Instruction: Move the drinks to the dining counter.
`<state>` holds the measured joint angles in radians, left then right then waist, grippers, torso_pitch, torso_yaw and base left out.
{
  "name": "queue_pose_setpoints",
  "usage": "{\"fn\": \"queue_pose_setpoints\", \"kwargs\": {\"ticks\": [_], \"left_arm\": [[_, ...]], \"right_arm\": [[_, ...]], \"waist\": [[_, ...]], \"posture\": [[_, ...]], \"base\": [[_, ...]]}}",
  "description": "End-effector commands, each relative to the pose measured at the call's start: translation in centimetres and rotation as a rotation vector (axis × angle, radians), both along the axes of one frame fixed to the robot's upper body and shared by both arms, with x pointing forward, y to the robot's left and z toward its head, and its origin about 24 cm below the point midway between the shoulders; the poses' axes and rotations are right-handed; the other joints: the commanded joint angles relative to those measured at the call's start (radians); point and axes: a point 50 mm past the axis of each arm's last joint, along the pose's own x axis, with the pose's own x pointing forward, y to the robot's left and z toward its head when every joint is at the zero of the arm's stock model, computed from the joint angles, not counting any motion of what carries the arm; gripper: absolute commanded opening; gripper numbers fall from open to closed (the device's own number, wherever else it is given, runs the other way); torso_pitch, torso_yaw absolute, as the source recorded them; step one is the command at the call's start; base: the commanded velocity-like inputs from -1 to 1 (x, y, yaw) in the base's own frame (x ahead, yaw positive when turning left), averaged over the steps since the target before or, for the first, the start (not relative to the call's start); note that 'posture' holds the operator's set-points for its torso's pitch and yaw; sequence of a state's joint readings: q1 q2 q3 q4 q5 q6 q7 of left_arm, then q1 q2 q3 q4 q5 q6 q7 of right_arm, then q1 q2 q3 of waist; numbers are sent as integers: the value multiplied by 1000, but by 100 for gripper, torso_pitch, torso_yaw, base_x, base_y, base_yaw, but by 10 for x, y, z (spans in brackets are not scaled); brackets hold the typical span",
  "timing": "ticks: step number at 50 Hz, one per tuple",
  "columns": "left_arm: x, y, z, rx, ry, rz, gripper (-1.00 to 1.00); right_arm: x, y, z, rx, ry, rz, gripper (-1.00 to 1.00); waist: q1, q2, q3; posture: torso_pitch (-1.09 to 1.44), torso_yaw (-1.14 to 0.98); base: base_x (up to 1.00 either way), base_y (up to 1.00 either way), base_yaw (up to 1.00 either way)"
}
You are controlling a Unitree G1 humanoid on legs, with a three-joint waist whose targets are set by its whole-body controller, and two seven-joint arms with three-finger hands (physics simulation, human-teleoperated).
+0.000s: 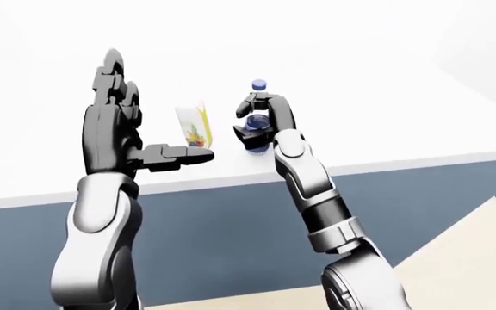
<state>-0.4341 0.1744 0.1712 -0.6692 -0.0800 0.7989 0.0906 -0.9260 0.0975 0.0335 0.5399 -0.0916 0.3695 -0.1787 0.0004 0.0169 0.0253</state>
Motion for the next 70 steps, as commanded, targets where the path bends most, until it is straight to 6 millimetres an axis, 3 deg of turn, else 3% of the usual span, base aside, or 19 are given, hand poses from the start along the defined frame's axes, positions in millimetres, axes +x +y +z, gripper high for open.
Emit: {"fn": "queue_pose_setpoints", "kwargs": {"ticks": [1, 4, 5, 11, 14, 19, 21, 26, 39, 40, 42, 49, 50, 51, 55, 62, 65, 67, 70], "left_arm": [[-5, 0, 13, 8, -79, 0, 100], [-5, 0, 14, 7, -81, -1, 100], [-4, 0, 14, 8, -81, -1, 100], [-5, 0, 17, 4, -85, 0, 100], [-6, -1, 17, 1, -84, -4, 100], [-7, 0, 17, 0, -87, -4, 100], [-7, 0, 17, -2, -86, -3, 100], [-7, 0, 16, -2, -86, -4, 100], [-10, 1, 15, -6, -86, -5, 100], [-19, 1, 20, -3, -95, -9, 100], [-22, 1, 24, -3, -101, -13, 100], [-30, -4, 30, 2, -114, -27, 100], [-31, -4, 30, 4, -115, -28, 100], [-31, -4, 30, 4, -116, -29, 100], [-36, -4, 34, 6, -124, -30, 100], [-43, -9, 42, 16, -144, -44, 100], [-47, -9, 46, 20, -153, -48, 100], [-50, -9, 48, 22, -160, -51, 100], [-52, -11, 49, 25, -165, -55, 100]], "right_arm": [[-1, 3, 29, 19, -120, 9, -86], [-1, 3, 29, 17, -120, 11, -77], [0, 3, 28, 16, -119, 11, -54], [0, 3, 27, 13, -116, 11, -33], [0, 3, 28, 14, -115, 12, 6], [-1, 3, 27, 13, -115, 12, 18], [0, 2, 26, 14, -113, 10, 51], [0, 1, 26, 14, -113, 12, 87], [-2, -17, 25, 40, -111, -17, 100], [-11, -40, 35, 65, -132, -38, 100], [-17, -46, 38, 63, -142, -50, 100], [-28, -59, 50, 64, -171, -68, 100], [-31, -60, 53, 65, -179, -69, 100], [-35, -61, 56, 63, -183, -68, 100], [-46, -67, 65, 66, -205, -68, 100], [-65, -76, 81, 84, -246, -60, 100], [-73, -78, 86, 90, -255, -57, 100], [-78, -81, 89, 95, -260, -58, 100], [-84, -83, 92, 100, -259, -54, 100]], "waist": [[-1, 5, -27], [0, 4, -28], [0, 4, -28], [-1, 5, -28], [-1, 5, -27], [0, 5, -27], [-1, 5, -27], [-1, 5, -28], [1, 2, -30], [2, 1, -30], [5, -4, -30], [3, -9, -24], [-1, -4, -42], [-2, -1, -35], [-1, 3, -55], [-4, -7, -42], [-4, -33, -22], [-3, -49, -34], [6, -34, -31]], "posture": [[0, 0], [0, 0], [0, 0], [0, 0], [0, 0], [0, 0], [0, 0], [0, 0], [0, 0], [0, 0], [0, 0], [0, 0], [0, 0], [0, 0], [0, 0], [0, 0], [0, 0], [0, 0], [0, 0]], "base": [[0, 0, 0], [0, 0, 0], [0, 0, 0], [0, 0, 0], [0, 0, 0], [0, 0, 0], [0, 0, 0], [0, 0, 0], [0, 0, 0], [0, 0, 0], [0, 0, 0], [-2, 0, 0], [-7, 0, 0], [-20, 0, 0], [-41, 0, 0], [-78, 0, 0], [-94, 0, 0], [-96, 0, 0], [-84, -1, 0]]}}
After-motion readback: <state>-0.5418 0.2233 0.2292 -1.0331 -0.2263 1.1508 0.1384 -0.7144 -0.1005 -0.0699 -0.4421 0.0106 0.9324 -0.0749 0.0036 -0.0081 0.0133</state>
